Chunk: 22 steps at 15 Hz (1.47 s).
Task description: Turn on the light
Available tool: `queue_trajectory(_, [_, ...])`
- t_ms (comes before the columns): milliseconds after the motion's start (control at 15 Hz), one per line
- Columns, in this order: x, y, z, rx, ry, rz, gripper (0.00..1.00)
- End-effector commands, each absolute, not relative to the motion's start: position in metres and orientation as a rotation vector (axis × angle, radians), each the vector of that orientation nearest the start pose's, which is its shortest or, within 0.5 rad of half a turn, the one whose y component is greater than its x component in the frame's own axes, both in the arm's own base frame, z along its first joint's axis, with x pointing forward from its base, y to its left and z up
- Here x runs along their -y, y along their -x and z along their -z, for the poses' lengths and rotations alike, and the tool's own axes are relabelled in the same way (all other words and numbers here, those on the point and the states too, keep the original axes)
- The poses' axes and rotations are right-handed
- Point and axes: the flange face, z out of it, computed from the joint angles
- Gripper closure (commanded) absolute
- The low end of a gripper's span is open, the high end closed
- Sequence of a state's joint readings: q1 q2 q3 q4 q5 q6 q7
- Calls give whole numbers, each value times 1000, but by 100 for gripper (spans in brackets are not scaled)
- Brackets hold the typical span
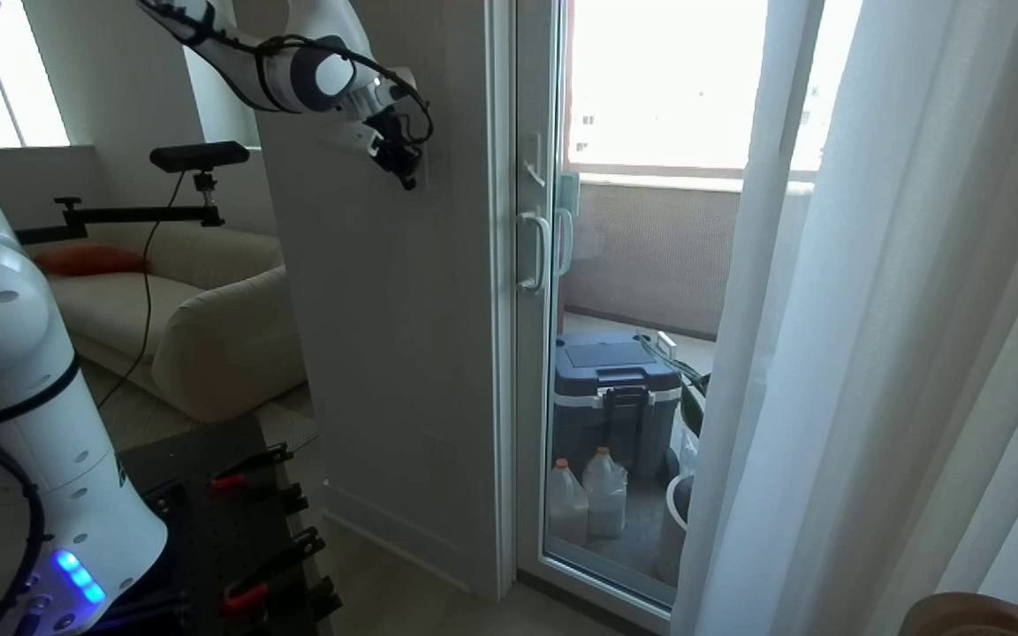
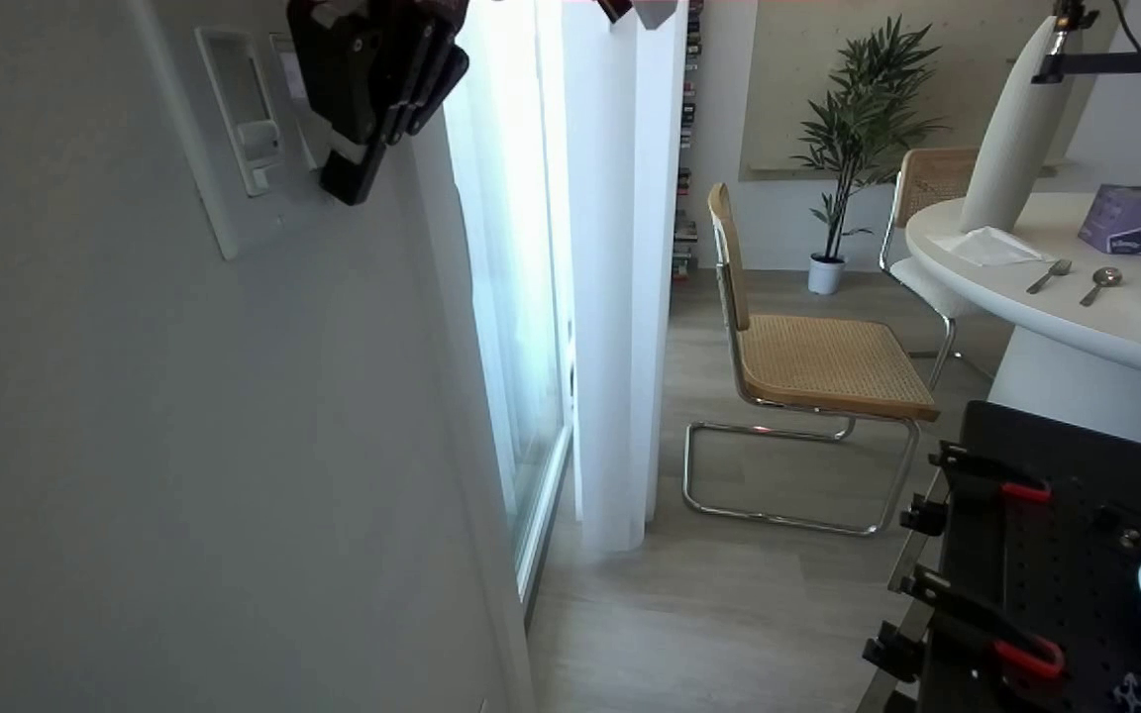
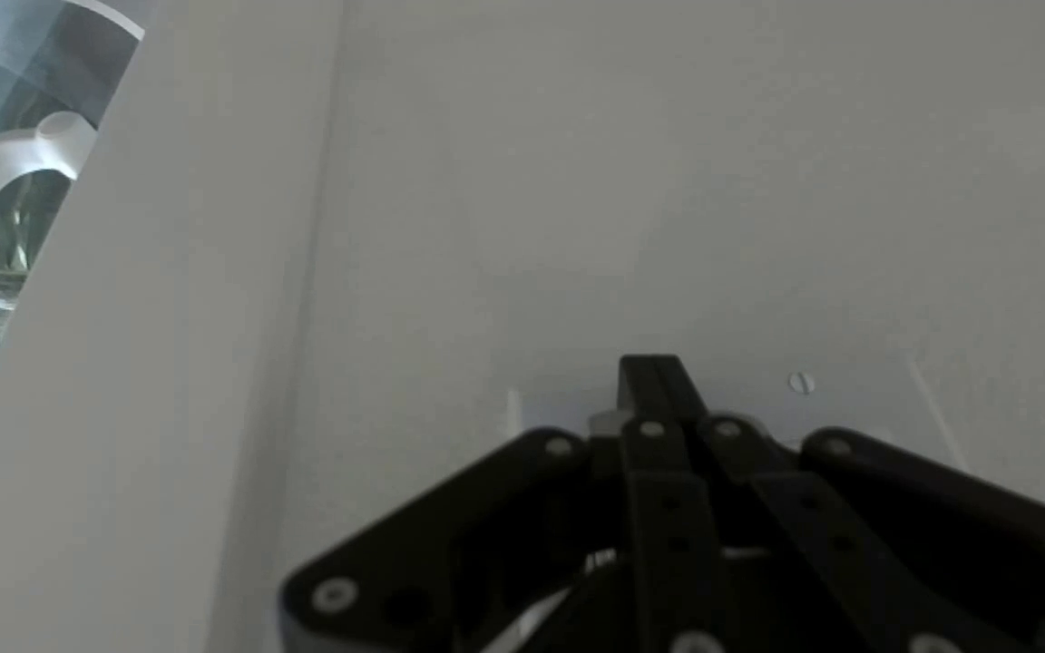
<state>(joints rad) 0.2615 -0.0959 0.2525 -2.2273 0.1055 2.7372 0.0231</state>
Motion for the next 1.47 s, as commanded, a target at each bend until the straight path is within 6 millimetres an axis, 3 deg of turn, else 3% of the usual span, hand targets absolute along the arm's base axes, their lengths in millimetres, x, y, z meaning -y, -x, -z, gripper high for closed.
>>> queue_trajectory(0, [-277,-476,-489,568,2705,921,100])
queue_trajectory(267, [-269,-480,-493,589,2891,780,100])
queue_trajectory(600, [-249,-489,-530,587,3150,549,100])
queue_trajectory(1000, [-208,-496,-567,640,3222,202,100])
queue_trajectory(1067, [-200,-498,-573,655,3220,169,74])
queue_trajectory(1200, [-180,-504,-583,690,3213,102,68])
queue_trajectory(1400, [-153,-508,-601,742,3197,-13,44])
